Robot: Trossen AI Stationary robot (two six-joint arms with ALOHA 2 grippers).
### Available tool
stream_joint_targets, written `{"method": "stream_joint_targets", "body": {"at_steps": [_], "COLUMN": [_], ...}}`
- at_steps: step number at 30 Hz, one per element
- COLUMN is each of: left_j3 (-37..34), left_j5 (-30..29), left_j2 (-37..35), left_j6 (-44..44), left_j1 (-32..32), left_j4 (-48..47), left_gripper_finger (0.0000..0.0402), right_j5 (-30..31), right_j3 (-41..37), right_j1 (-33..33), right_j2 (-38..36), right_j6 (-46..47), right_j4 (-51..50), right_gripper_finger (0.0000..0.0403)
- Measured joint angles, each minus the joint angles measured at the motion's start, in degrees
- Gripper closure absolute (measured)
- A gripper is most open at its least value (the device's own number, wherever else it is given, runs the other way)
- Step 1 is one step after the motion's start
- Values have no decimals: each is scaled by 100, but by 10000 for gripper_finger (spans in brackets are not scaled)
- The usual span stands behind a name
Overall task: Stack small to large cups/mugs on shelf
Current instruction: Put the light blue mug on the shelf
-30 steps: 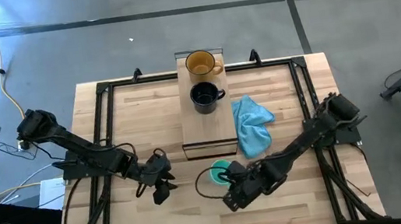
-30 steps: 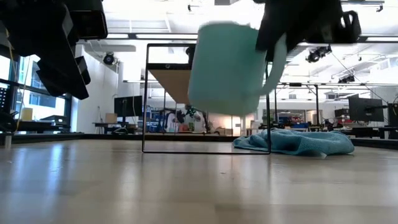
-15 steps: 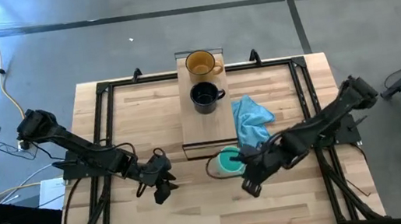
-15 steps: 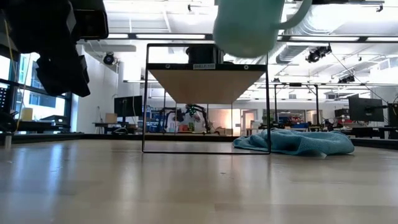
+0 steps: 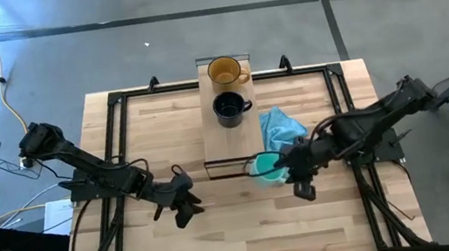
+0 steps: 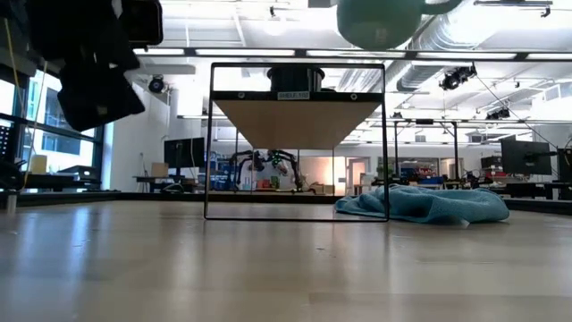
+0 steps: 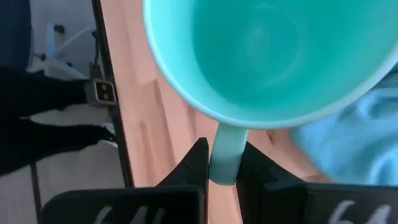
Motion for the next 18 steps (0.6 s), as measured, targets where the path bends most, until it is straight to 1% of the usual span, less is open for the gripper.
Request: {"method": "stream_joint_targets", "body": {"at_steps": [6,12,18], "left_j3": [0,0,0], "left_j5": [-44,-151,-306], "left_j2": [0,0,0], "left_j6": [-117,-115,247], "left_j1": [0,0,0], "left_j4": [263,260,216], "left_gripper_finger": [222,222,222], "right_j5": [-115,-330,-406], "right_j3": [0,0,318], "right_j1": [-384,-907,-1459], "right_j2": [-229,-306,-286], "right_j6": [-677,-1185,-1774], "right_j4": [-271,-376,-534], "right_gripper_finger": [382,382,382]}}
